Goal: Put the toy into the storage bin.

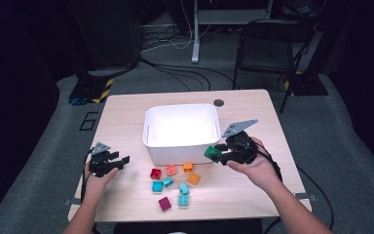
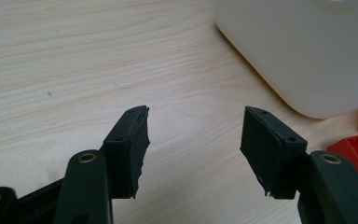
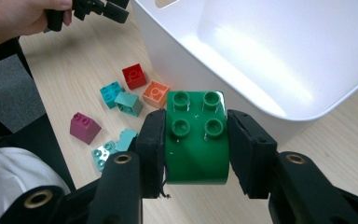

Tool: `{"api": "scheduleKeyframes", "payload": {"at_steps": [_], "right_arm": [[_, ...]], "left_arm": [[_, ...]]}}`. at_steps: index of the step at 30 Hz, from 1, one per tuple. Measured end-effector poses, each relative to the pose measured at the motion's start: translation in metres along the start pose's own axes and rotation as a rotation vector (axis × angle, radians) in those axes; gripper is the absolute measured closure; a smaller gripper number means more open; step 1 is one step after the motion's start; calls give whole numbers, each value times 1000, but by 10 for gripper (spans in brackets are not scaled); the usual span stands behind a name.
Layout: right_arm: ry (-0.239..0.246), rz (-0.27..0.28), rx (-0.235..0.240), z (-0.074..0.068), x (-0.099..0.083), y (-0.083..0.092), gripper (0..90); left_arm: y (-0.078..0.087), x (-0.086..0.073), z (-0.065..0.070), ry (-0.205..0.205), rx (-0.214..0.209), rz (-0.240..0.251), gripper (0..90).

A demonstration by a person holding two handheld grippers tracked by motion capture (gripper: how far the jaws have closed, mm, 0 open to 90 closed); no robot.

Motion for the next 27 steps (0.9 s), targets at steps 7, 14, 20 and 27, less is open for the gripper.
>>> {"api": "scheduleKeyframes", "payload": {"at_steps": [7, 14, 20, 27], "right_arm": [[10, 13, 1, 2, 19, 1, 587], [23, 17, -4, 4, 40, -8, 587], [41, 22, -2, 4, 58, -23, 587], [57, 13, 6, 0, 76, -43, 586]], "left_arm": [[1, 0, -1, 2, 0, -2, 412], [1, 0, -2, 3, -1, 1, 412], [1, -1, -3, 7, -3, 0, 413], [1, -1, -3, 6, -5, 1, 413]]}}
Point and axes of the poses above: each handheld gripper's, and its own axes: y roughly backward along the jaws, x roughly out of its top, z roughly to its right, the point moved 2 cm from there along -y, roughly forward along the jaws, and after that the axes turned 9 degrees about -y, right-handed, at the moved point
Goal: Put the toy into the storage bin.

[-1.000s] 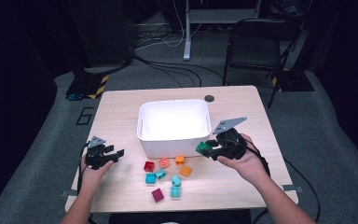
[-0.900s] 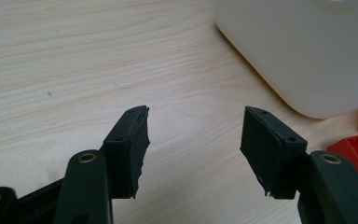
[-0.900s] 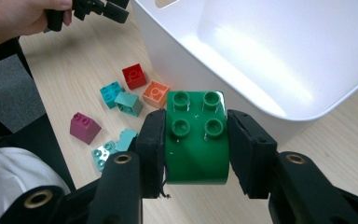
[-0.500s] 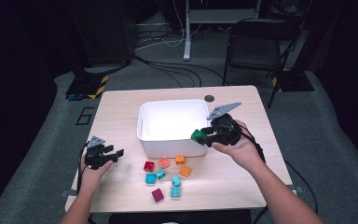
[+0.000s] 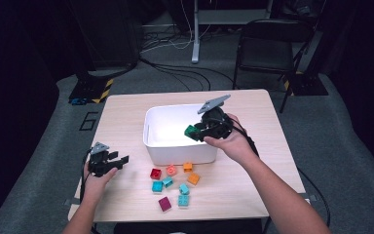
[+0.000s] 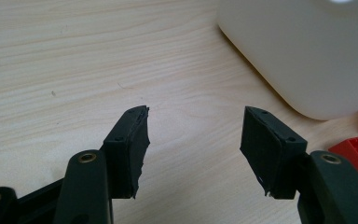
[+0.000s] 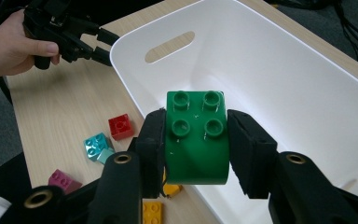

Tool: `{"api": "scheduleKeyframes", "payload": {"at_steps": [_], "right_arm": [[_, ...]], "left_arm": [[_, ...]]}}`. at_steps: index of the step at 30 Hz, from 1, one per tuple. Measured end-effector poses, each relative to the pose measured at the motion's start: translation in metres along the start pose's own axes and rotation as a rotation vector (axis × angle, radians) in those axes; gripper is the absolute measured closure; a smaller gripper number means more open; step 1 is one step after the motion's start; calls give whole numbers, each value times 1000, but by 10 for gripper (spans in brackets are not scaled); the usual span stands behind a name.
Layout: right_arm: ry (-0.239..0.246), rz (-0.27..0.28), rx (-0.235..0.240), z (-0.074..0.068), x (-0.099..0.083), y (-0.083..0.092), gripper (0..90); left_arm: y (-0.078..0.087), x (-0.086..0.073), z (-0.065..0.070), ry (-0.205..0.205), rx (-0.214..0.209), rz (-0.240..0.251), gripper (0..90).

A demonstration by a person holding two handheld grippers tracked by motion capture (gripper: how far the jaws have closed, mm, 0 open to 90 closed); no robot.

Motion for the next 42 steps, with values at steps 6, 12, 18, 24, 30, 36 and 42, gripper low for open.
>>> {"api": "scheduleKeyframes", "payload": {"at_steps": [6, 12, 18, 24, 30, 36, 42], "right_arm": [[-4, -5, 7, 1, 12, -20, 587], [-1, 1, 16, 7, 22, -40, 587], [-16, -1, 20, 14, 31, -58, 587], [-9, 9, 28, 17, 41, -73, 587], [-9, 9, 40, 21, 46, -91, 587], [-6, -10, 34, 27, 45, -107, 587], [20, -8, 24, 34, 46, -120, 587]], "left_arm": [[-1, 0, 0, -4, -4, 1, 413], [-1, 0, 0, -4, -7, -1, 413], [-2, 0, 0, -1, -8, 3, 413], [-3, 0, 0, -2, -16, -2, 414], [-3, -1, 0, 2, -17, 2, 414], [-3, -1, 0, 1, -18, 3, 414], [-3, -1, -1, 1, -21, 0, 414]]}}
Point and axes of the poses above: each handheld gripper's, and its own axes: y roughly backward along the jaws, x roughly out of its top, z roughly to its right, the point moved 2 cm from there along -y, roughly forward along the jaws, and after that the axes turned 9 degrees about -y, right-handed, at the moved point
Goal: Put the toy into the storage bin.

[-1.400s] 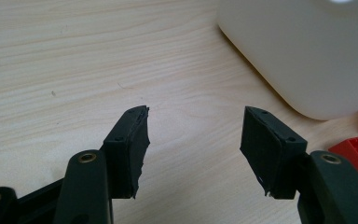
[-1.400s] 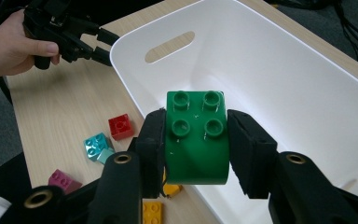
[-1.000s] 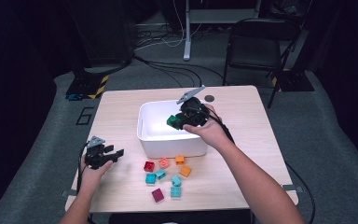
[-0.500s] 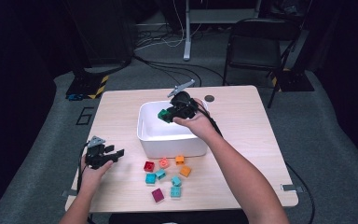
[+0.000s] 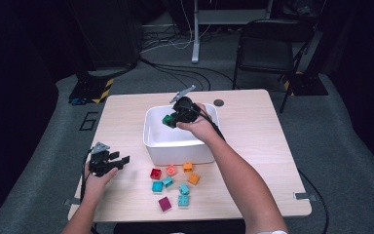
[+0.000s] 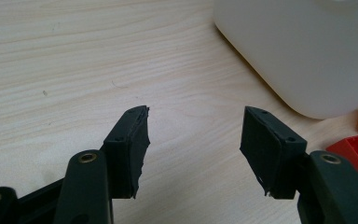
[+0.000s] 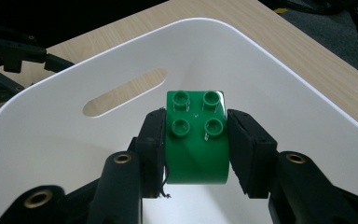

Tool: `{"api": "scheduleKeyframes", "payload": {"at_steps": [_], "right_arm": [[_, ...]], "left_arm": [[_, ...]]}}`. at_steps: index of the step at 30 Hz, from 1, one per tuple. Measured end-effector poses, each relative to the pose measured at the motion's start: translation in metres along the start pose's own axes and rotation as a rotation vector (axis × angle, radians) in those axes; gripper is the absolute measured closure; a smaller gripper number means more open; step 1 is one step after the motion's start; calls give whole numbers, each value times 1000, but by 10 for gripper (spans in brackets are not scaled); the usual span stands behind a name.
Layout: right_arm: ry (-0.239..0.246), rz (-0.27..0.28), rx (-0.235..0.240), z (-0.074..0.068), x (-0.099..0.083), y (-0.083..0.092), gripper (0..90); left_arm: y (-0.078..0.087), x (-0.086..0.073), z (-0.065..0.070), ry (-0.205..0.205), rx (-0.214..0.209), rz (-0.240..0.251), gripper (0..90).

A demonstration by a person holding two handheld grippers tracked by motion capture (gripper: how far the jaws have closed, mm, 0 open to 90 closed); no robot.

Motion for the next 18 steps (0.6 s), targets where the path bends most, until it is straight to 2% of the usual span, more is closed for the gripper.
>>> {"api": "scheduleKeyframes", "payload": {"at_steps": [4, 5, 11, 18], "right_arm": [[-7, -13, 1, 2, 0, -8, 587], [4, -12, 4, 3, 0, -10, 587], [-19, -48, 7, 9, -4, -23, 586], [-44, -77, 5, 12, -7, -27, 583]], "left_arm": [[0, 0, 0, 1, -1, 0, 414], [0, 0, 0, 1, -1, 1, 414], [0, 0, 0, 0, -3, 2, 414], [0, 0, -1, 4, -3, 1, 414]]}}
Point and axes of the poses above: each handheld gripper's, and its own axes: y roughly backward along the jaws, x roughly out of its top, z roughly to its right, the point moved 2 cm from there along -y, roughly forward along the jaws, and after that the axes turned 9 degrees about -y, right-handed, at the moved point
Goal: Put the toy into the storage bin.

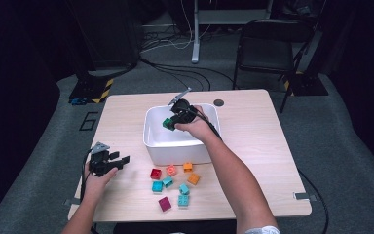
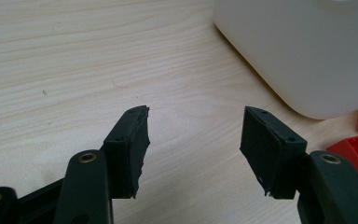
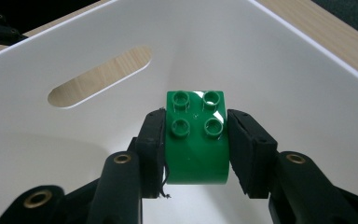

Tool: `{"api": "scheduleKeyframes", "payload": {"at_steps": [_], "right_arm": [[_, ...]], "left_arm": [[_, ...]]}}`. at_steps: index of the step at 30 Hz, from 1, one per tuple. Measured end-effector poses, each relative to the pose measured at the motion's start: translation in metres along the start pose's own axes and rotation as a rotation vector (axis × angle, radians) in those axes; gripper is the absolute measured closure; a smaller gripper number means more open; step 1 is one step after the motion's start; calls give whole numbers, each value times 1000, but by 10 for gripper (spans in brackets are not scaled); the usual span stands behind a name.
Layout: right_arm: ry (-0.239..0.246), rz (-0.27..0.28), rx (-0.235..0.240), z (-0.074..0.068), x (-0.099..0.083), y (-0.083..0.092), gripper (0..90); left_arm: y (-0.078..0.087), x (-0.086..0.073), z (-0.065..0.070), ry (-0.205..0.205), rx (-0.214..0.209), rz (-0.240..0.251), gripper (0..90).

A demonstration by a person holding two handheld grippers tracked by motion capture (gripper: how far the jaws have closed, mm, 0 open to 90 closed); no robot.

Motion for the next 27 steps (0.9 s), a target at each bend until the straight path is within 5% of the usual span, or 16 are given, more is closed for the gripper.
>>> {"api": "scheduleKeyframes", "payload": {"at_steps": [9, 27], "right_arm": [[3, 16, -14, -3, 1, 11, 549], [68, 120, 20, -34, -10, 90, 553]], "left_arm": [[0, 0, 0, -1, 1, -2, 410], [-2, 0, 2, -3, 9, 2, 409]]}}
Point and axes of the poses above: each handheld gripper's, and its own axes: y roughly backward along the jaws, x roughly out of its top, z roughly to its right, the point moved 2 cm from there along -y, roughly forward along the jaws, and after that the axes turned 9 degrees about -y, right-handed, at the moved point
